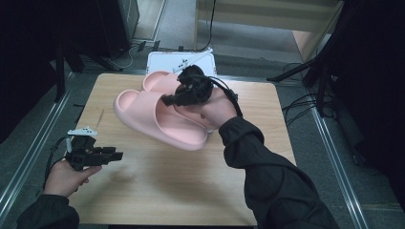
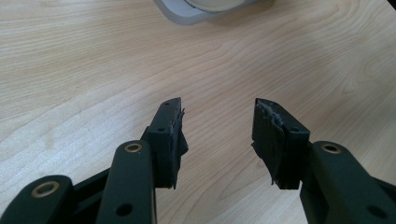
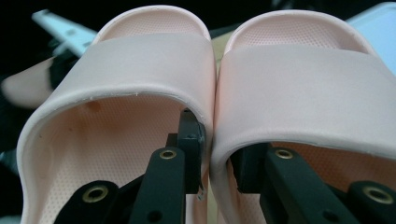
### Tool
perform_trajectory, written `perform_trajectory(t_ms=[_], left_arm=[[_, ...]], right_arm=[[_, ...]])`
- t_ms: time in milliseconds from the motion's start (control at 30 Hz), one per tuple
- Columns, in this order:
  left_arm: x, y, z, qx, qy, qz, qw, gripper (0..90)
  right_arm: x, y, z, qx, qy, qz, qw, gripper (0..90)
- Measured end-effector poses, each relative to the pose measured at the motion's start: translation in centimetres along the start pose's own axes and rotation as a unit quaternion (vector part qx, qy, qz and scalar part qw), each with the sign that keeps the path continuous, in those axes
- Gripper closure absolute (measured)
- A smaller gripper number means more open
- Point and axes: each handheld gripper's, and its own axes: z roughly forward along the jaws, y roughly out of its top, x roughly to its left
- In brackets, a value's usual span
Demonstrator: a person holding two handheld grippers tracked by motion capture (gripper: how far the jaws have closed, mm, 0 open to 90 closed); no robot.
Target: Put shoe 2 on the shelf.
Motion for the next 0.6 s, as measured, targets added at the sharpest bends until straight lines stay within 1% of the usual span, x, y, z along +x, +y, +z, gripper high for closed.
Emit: perform_trajectory(t_ms=[100,167,200,233,267,333,367,400,433,467,500,533,567,600], left_arm=[[0.0,0.0,0.1,0.001,-0.002,-0.003,1.0000,52.5],[0.1,0.0,0.1,0.001,-0.003,-0.003,1.0000,52.6],[0.1,0.0,0.1,0.002,-0.005,-0.002,1.0000,52.5],[0.1,0.0,0.1,0.002,-0.005,-0.002,1.0000,52.6],[0.1,0.1,0.2,0.004,-0.006,0.000,1.0000,52.5],[0.1,0.1,0.3,0.004,-0.007,0.000,1.0000,52.6],[0.1,0.1,0.3,0.004,-0.007,0.000,1.0000,52.6],[0.1,0.1,0.4,0.005,-0.009,0.001,0.9999,52.5],[0.1,0.1,0.4,0.005,-0.009,0.001,0.9999,52.6],[0.0,0.1,0.4,0.004,-0.009,0.001,0.9999,52.6],[0.0,0.2,0.5,0.003,-0.011,0.002,0.9999,52.6],[0.0,0.2,0.5,0.005,-0.013,0.004,0.9999,52.6],[0.0,0.3,0.6,0.006,-0.013,0.004,0.9999,52.6],[0.0,0.4,0.7,0.008,-0.017,0.007,0.9998,52.6]], right_arm=[[-1.5,0.9,0.4,0.000,-0.031,0.033,0.9990,76.9],[-2.4,1.4,0.7,-0.005,-0.054,0.051,0.9972,76.9],[-3.0,1.6,0.9,-0.009,-0.066,0.067,0.9955,76.9],[-3.0,1.6,0.9,-0.009,-0.066,0.067,0.9955,76.9],[-3.9,1.9,1.4,-0.016,-0.087,0.091,0.9919,76.8],[-4.5,2.1,1.9,-0.020,-0.106,0.112,0.9878,76.8],[-4.5,2.1,1.9,-0.020,-0.106,0.112,0.9878,76.8],[-5.1,2.5,2.5,-0.027,-0.131,0.131,0.9823,76.9],[-5.5,2.7,2.8,-0.031,-0.145,0.137,0.9795,76.9],[-5.7,2.8,3.1,-0.035,-0.156,0.150,0.9755,76.9],[-5.7,2.8,3.1,-0.035,-0.156,0.150,0.9755,76.9],[-6.1,3.0,3.4,-0.037,-0.171,0.162,0.9711,76.8],[-6.5,3.2,3.7,-0.041,-0.197,0.184,0.9621,76.7],[-6.7,3.3,3.9,-0.045,-0.211,0.198,0.9562,76.7]])
